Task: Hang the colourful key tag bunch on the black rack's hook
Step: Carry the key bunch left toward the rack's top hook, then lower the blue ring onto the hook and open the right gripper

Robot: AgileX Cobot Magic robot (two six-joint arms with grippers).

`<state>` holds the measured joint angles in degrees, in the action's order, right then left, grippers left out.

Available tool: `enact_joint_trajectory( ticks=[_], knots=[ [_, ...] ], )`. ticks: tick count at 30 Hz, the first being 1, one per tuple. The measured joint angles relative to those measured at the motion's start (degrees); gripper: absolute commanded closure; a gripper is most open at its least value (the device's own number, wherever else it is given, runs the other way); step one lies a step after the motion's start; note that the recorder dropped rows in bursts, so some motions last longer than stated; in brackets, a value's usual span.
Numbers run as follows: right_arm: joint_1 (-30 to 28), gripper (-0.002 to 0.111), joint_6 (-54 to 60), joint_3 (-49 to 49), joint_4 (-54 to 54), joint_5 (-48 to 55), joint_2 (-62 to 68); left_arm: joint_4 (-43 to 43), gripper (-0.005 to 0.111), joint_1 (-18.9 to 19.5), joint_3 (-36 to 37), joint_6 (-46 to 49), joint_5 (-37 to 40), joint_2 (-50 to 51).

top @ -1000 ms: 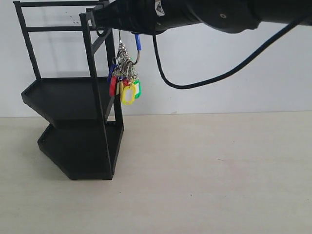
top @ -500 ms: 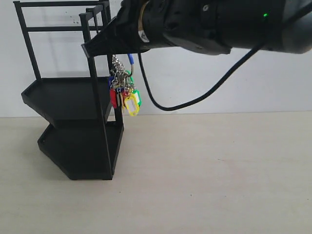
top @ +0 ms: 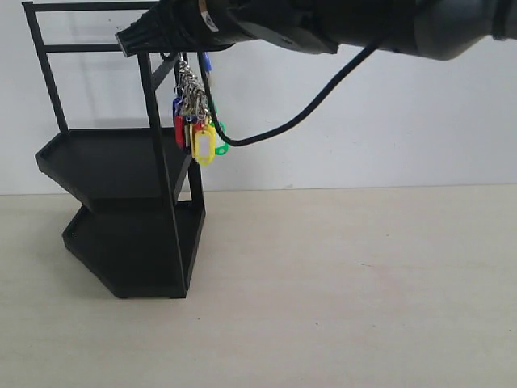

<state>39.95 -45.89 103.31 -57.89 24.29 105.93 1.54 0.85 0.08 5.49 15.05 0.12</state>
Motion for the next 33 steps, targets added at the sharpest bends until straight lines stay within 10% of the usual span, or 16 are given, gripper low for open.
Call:
enact_joint_trajectory(
  ticks=[20, 29, 33],
  knots=[
    [2.77, 0.108, 5.19, 0.37, 7.98, 5.29, 0.34, 0.00, 0.102, 0.00, 0.00, 0.00, 0.00, 0.00],
    [2.90, 0.062, 5.35, 0.48, 10.57, 5.29, 0.34, 0.00, 0.102, 0.00, 0.00, 0.00, 0.00, 0.00],
    [2.90, 0.066, 5.22, 0.48, 10.91, 5.40, 0.34, 0.00, 0.102, 0.00, 0.00, 0.00, 0.00, 0.00]
  ],
)
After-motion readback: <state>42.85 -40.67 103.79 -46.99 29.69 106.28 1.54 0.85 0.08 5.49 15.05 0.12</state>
